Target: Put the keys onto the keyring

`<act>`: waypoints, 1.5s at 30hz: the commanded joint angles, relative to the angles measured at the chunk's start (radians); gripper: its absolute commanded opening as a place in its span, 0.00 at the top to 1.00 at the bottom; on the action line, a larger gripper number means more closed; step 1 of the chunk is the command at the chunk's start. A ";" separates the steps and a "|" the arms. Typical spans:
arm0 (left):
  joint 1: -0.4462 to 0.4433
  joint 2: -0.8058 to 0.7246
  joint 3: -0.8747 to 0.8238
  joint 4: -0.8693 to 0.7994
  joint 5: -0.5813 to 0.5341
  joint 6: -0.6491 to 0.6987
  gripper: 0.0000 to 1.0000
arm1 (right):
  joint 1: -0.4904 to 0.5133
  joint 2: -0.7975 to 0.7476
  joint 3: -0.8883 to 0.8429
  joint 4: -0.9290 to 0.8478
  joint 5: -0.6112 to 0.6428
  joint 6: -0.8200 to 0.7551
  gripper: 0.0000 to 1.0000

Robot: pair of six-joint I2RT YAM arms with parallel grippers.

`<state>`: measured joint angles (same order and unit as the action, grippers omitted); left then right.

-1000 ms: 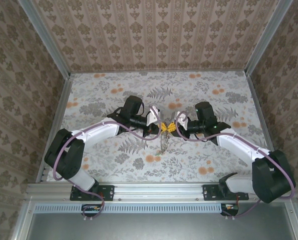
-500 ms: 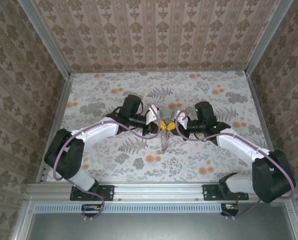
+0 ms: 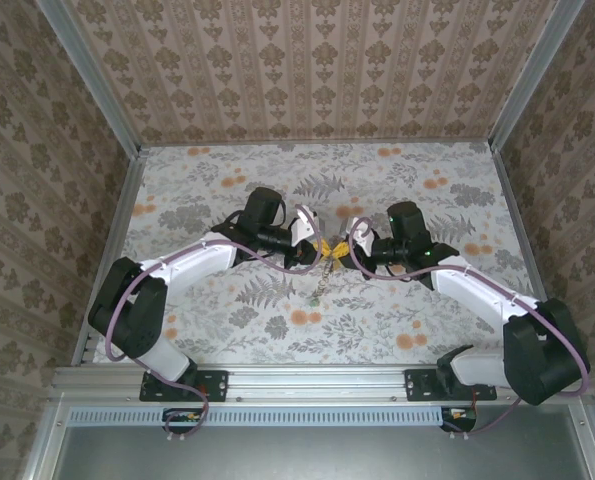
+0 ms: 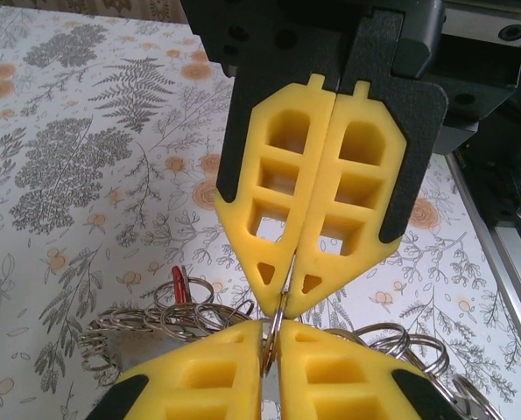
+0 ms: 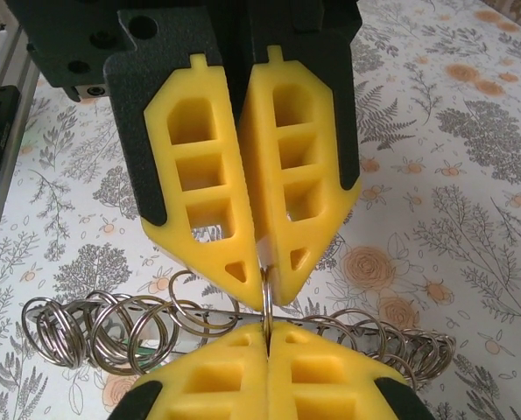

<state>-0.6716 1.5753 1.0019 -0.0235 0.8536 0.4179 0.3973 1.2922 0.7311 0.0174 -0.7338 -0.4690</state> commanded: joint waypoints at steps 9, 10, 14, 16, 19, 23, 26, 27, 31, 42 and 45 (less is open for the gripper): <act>-0.019 0.007 0.038 -0.021 -0.077 -0.057 0.93 | 0.012 0.022 -0.021 0.057 -0.044 0.028 1.00; -0.021 0.012 0.048 -0.031 -0.082 -0.057 0.93 | 0.012 0.025 -0.022 0.061 -0.044 0.029 1.00; -0.027 0.023 0.067 -0.036 -0.097 -0.053 0.94 | 0.012 0.040 -0.004 0.045 -0.067 0.029 1.00; -0.030 0.026 0.069 -0.028 -0.104 -0.053 0.97 | 0.012 0.033 -0.007 0.046 -0.061 0.027 1.00; -0.029 0.033 0.073 -0.019 -0.106 -0.050 0.97 | 0.011 0.026 -0.001 0.013 -0.059 0.002 1.00; -0.029 0.037 0.083 -0.015 -0.097 -0.036 0.99 | 0.011 0.018 -0.004 0.009 -0.057 0.001 1.00; -0.029 0.043 0.078 -0.008 -0.074 -0.025 0.97 | 0.012 0.010 0.006 0.006 -0.060 0.019 1.00; -0.030 0.044 0.076 -0.011 -0.073 -0.020 0.97 | 0.012 0.004 0.012 -0.002 -0.059 0.023 1.00; -0.029 0.027 0.060 -0.015 -0.087 0.012 0.97 | 0.012 -0.040 0.026 -0.045 -0.034 0.023 1.00; -0.020 0.034 0.083 -0.033 -0.041 -0.002 1.00 | 0.013 -0.082 -0.012 -0.052 0.004 0.034 1.00; -0.020 0.037 0.073 -0.031 -0.037 -0.007 1.00 | 0.013 -0.076 -0.004 -0.053 0.004 0.027 1.00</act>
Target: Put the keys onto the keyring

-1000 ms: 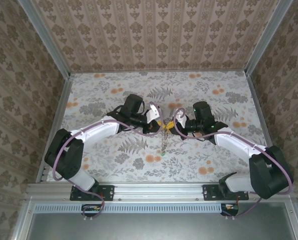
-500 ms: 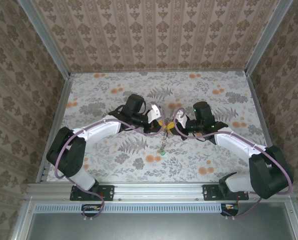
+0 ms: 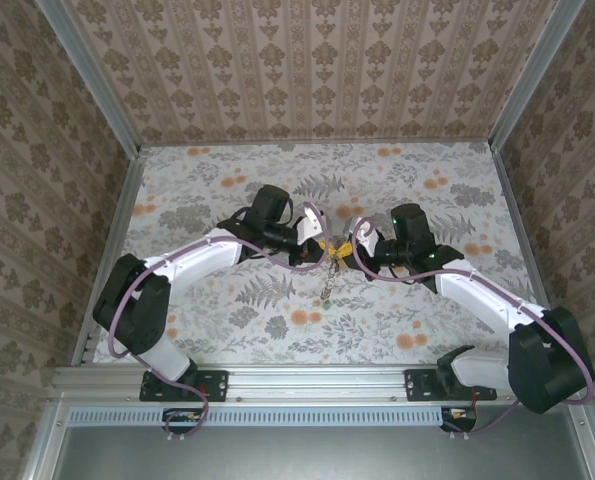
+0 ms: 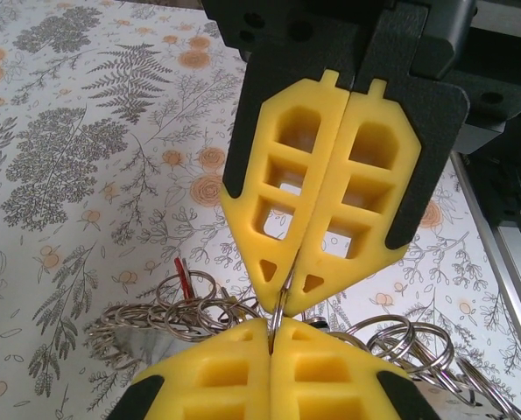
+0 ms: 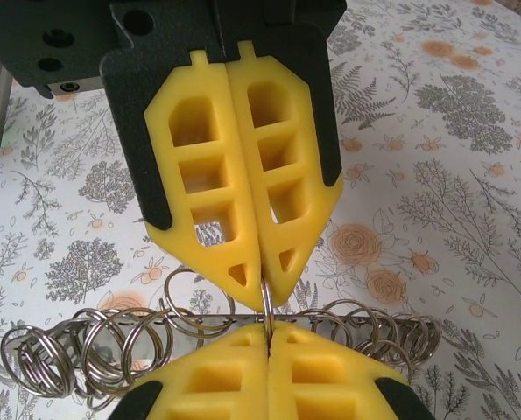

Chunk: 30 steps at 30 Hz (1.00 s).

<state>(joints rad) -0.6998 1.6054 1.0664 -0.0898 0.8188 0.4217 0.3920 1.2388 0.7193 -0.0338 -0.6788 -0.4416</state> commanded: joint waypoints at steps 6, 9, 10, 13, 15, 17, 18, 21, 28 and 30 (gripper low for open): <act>0.004 0.008 0.006 0.013 0.003 0.010 1.00 | 0.024 -0.008 0.003 0.044 -0.083 -0.003 1.00; 0.002 0.009 -0.004 0.015 -0.010 0.016 1.00 | 0.029 0.014 0.005 0.053 -0.089 -0.018 1.00; 0.001 0.007 -0.009 0.018 -0.017 0.016 0.99 | 0.030 0.026 0.010 0.054 -0.095 -0.021 1.00; 0.000 0.004 -0.026 0.024 -0.018 0.015 0.99 | 0.036 0.048 0.041 0.019 -0.100 -0.040 1.00; 0.000 0.005 -0.030 0.023 -0.018 0.017 0.98 | 0.037 0.054 0.048 0.025 -0.097 -0.042 1.00; -0.003 0.005 -0.030 0.019 -0.018 0.018 0.96 | 0.039 0.059 0.049 0.034 -0.098 -0.044 1.00; -0.003 0.005 -0.029 0.019 -0.019 0.019 0.93 | 0.041 0.063 0.052 0.033 -0.096 -0.046 1.00; -0.004 0.008 -0.025 0.004 -0.027 0.033 0.86 | 0.047 0.068 0.068 0.022 -0.094 -0.051 1.00; -0.017 0.050 0.037 -0.113 -0.073 0.100 0.83 | 0.070 0.075 0.100 -0.024 -0.084 -0.079 1.00; -0.017 0.059 0.054 -0.143 -0.075 0.115 0.83 | 0.071 0.070 0.097 -0.025 -0.076 -0.084 1.00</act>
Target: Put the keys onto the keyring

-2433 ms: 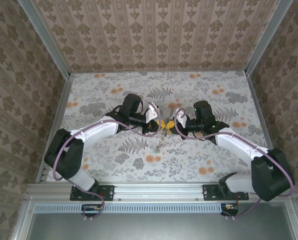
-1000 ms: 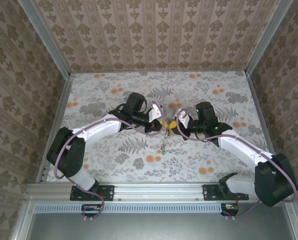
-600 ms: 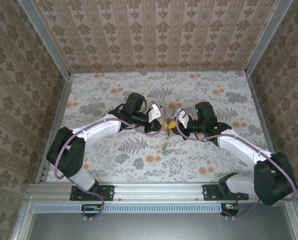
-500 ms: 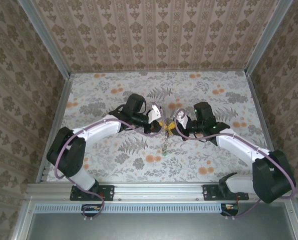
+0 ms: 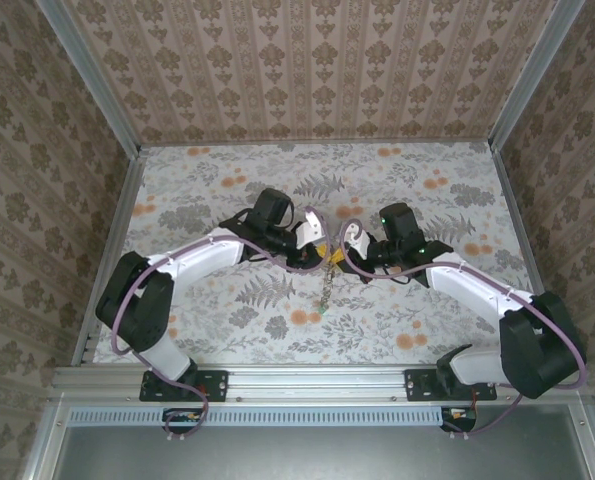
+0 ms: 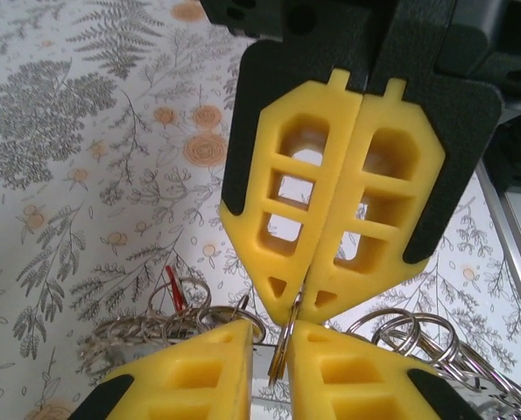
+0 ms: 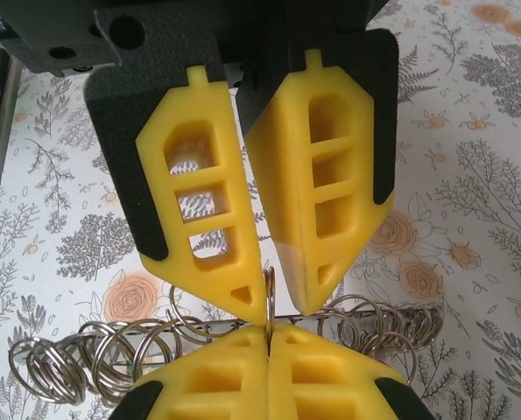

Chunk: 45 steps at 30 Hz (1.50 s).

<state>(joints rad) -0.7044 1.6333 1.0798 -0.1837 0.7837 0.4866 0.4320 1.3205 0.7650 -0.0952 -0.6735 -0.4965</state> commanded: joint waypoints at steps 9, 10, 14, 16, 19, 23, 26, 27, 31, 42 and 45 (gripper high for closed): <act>0.001 0.036 0.063 -0.111 -0.017 0.088 1.00 | 0.038 -0.049 0.009 0.084 -0.020 -0.026 1.00; 0.009 0.028 0.049 -0.073 0.012 0.064 1.00 | 0.037 -0.048 -0.008 0.102 -0.010 -0.023 1.00; 0.029 -0.011 0.002 0.053 0.103 0.000 1.00 | 0.033 -0.031 -0.049 0.150 -0.034 0.016 0.88; 0.032 -0.017 0.001 0.067 0.131 -0.006 1.00 | 0.033 -0.022 -0.066 0.199 -0.045 0.052 0.85; 0.040 -0.020 -0.002 0.095 0.181 -0.025 1.00 | 0.033 -0.018 -0.092 0.278 -0.054 0.082 0.84; 0.045 -0.032 -0.022 0.120 0.212 -0.042 1.00 | 0.026 -0.012 -0.093 0.287 -0.050 0.085 0.86; 0.049 -0.044 -0.042 0.161 0.232 -0.068 1.00 | 0.018 -0.006 -0.102 0.312 -0.056 0.092 0.86; 0.051 -0.046 -0.046 0.173 0.238 -0.078 1.00 | 0.014 -0.002 -0.105 0.325 -0.060 0.098 0.87; 0.052 -0.059 -0.062 0.151 0.203 -0.076 0.99 | 0.006 0.000 -0.074 0.278 -0.075 0.087 1.00; 0.023 -0.033 0.015 -0.120 -0.030 0.105 0.77 | 0.057 -0.006 0.075 0.017 -0.022 -0.057 1.00; 0.020 -0.030 0.024 -0.137 -0.043 0.118 0.76 | 0.068 -0.008 0.097 -0.008 -0.012 -0.069 1.00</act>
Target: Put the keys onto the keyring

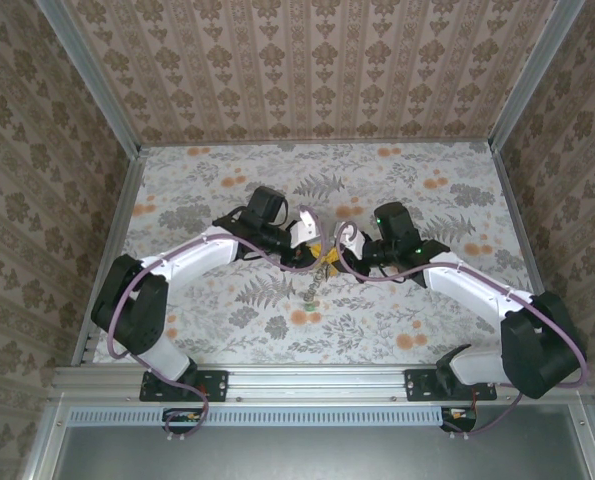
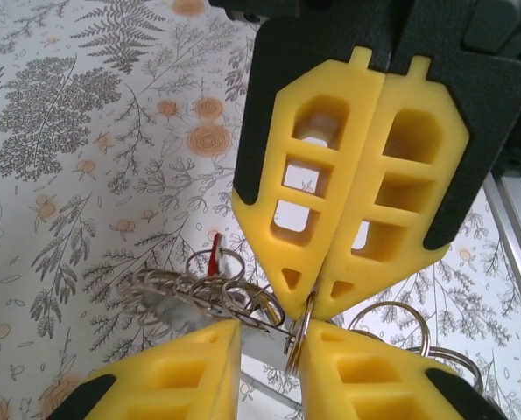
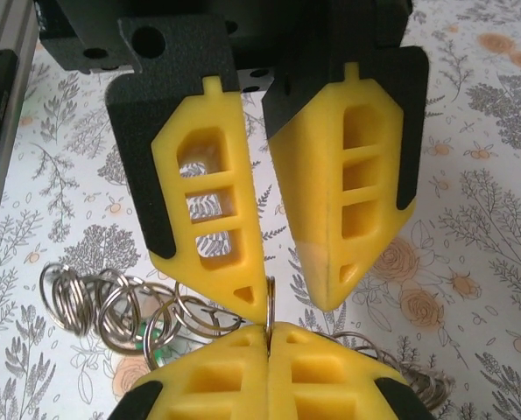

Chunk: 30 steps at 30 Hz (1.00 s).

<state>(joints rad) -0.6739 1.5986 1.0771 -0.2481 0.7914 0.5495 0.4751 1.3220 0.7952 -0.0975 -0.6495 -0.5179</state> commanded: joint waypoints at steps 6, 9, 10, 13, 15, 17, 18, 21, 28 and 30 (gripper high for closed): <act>-0.021 0.020 0.056 -0.120 -0.046 0.087 0.78 | 0.037 -0.023 0.084 -0.006 -0.038 -0.054 1.00; -0.025 0.023 0.057 -0.117 -0.014 0.086 0.93 | 0.040 -0.026 0.078 0.010 -0.047 -0.056 1.00; -0.024 0.023 0.056 -0.115 0.000 0.083 1.00 | 0.039 -0.026 0.074 0.017 -0.046 -0.056 1.00; -0.023 0.018 0.042 -0.092 0.010 0.062 1.00 | 0.039 -0.035 0.057 0.032 -0.031 -0.053 1.00; -0.011 0.006 0.019 -0.043 0.041 0.031 1.00 | 0.036 -0.044 0.028 0.061 -0.019 -0.042 0.97; 0.001 -0.014 -0.016 0.032 0.087 -0.019 1.00 | 0.027 -0.045 -0.015 0.120 -0.027 -0.013 0.94; 0.002 -0.021 -0.031 0.074 0.108 -0.039 1.00 | 0.020 -0.041 -0.039 0.160 -0.038 0.011 0.92; 0.004 -0.029 -0.042 0.135 0.150 -0.074 1.00 | 0.001 -0.019 -0.073 0.215 -0.087 0.061 0.87; 0.004 -0.030 -0.061 0.216 0.215 -0.124 1.00 | -0.051 0.023 -0.112 0.323 -0.181 0.108 0.84; 0.005 -0.036 -0.071 0.233 0.217 -0.135 1.00 | -0.063 0.026 -0.118 0.326 -0.189 0.107 0.83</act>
<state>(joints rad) -0.6605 1.6012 1.0107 -0.1184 0.9016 0.4545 0.4206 1.3300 0.6918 0.1585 -0.7685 -0.4370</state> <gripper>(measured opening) 0.041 0.166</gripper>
